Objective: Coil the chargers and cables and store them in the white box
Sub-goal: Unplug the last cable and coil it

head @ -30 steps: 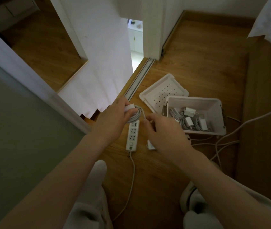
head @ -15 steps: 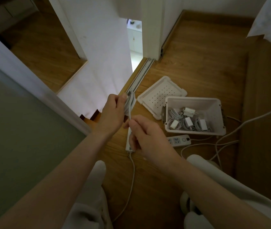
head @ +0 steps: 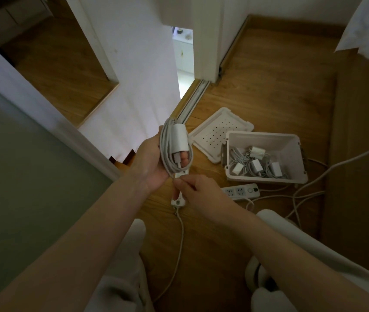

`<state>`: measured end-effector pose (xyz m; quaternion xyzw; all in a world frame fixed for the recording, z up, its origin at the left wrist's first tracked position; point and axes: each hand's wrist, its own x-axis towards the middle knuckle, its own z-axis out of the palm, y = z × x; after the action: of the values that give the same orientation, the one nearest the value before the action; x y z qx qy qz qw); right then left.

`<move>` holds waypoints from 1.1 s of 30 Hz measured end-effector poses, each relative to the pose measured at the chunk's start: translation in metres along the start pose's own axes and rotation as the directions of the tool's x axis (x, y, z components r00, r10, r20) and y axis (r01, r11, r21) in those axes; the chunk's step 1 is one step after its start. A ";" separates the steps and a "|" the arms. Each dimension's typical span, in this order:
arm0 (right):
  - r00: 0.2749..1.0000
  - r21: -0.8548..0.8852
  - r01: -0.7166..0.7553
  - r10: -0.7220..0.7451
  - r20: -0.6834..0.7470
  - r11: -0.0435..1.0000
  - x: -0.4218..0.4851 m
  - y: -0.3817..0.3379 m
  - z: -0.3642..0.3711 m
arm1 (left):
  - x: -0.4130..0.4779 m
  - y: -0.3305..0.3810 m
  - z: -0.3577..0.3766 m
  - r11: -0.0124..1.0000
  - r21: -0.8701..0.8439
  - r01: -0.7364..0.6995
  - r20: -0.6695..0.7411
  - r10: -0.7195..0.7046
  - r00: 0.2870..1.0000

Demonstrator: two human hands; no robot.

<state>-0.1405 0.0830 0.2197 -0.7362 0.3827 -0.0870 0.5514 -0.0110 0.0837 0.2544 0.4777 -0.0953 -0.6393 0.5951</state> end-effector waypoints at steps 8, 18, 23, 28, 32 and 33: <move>0.999 -0.289 0.012 -0.021 -0.028 0.957 0.005 0.014 -0.028 | -0.006 0.017 -0.014 0.938 0.347 0.007 0.222 -0.090 0.971; 0.967 -0.441 -0.032 -0.084 -0.241 0.897 0.004 0.012 -0.045 | -0.003 0.014 -0.033 0.290 0.950 -0.114 0.134 -0.052 0.990; 0.954 -0.388 -0.001 -0.115 -0.275 0.922 -0.001 -0.002 -0.043 | 0.006 0.000 -0.035 0.092 0.989 -0.117 0.101 0.165 0.981; 0.946 -0.356 0.075 -0.179 -0.270 0.932 -0.009 -0.012 -0.022 | 0.012 -0.012 -0.034 0.043 0.994 -0.098 0.080 0.316 0.945; 0.969 -0.322 0.102 -0.168 -0.181 0.941 -0.014 -0.012 0.000 | 0.014 -0.013 -0.023 0.243 0.968 -0.054 -0.031 0.334 0.942; 0.974 -0.320 0.103 -0.161 -0.162 0.942 -0.015 -0.012 0.002 | 0.014 -0.013 -0.020 0.321 0.946 -0.033 -0.077 0.322 0.944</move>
<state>-0.1439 0.0955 0.2333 -0.8261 0.3908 -0.1311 0.3842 -0.0029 0.0839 0.2285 0.7942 -0.4197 -0.3326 0.2871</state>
